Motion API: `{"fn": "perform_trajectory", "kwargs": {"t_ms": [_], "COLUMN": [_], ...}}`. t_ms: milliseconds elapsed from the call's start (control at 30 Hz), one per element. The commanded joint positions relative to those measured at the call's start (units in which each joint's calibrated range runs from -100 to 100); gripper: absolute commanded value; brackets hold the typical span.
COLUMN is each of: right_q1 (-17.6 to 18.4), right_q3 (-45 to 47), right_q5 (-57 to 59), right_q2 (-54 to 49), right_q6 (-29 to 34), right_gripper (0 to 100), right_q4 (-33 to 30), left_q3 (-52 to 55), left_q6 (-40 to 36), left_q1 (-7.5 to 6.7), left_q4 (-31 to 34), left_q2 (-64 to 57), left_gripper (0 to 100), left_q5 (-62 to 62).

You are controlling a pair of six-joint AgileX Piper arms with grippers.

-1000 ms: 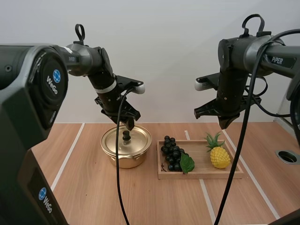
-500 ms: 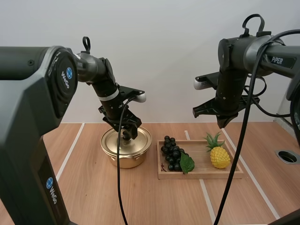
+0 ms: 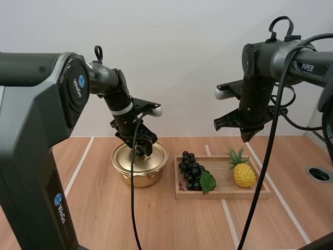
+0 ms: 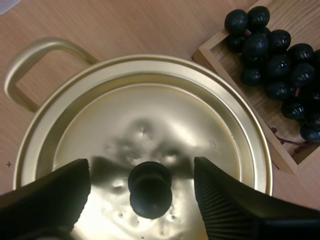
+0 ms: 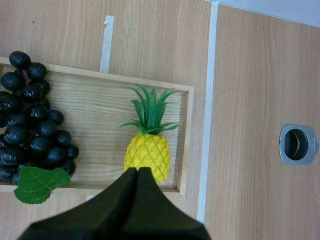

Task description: Open the pot, put the pineapple inside, and close it

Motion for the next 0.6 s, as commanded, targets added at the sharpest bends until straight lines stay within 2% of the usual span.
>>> {"fn": "perform_trajectory", "kwargs": {"t_ms": [0, 100, 167, 233, 400, 467, 500, 567], "right_q1": [0.0, 0.0, 0.0, 0.0, 0.0, 0.0, 0.0, 0.0], "right_q3": [0.3, 0.3, 0.3, 0.3, 0.3, 0.3, 0.3, 0.3], "right_q5": [-0.7, -0.7, -0.7, -0.7, -0.7, -0.7, -0.7, -0.7], "right_q2": [-0.1, -0.1, -0.1, -0.1, -0.1, -0.1, -0.1, -0.1], "right_q6": [-0.1, -0.1, -0.1, -0.1, -0.1, -0.1, -0.1, -0.1], "right_gripper": [0, 0, 0, 0, 0, 0, 0, 0], "right_q4": [0.2, 0.2, 0.2, 0.2, 0.2, 0.2, 0.2, 0.2], "left_q3": [0.2, 0.2, 0.2, 0.2, 0.2, 0.2, 0.2, 0.2], "left_q6": [0.3, 0.3, 0.3, 0.3, 0.3, 0.3, 0.3, 0.3], "left_q1": [-0.13, -0.13, -0.13, -0.13, -0.13, -0.13, -0.13, -0.13], "left_q4": [-1.3, -1.3, -1.3, -1.3, -1.3, -1.3, -1.3, -1.3], "left_q2": [0.1, 0.1, 0.1, 0.1, 0.1, 0.1, 0.1, 0.1], "left_gripper": [90, 76, 63, 56, 53, 48, 42, 23], "left_q5": [-1.0, -0.8, 1.0, 1.8, 1.9, 2.8, 3.0, 3.0]}}
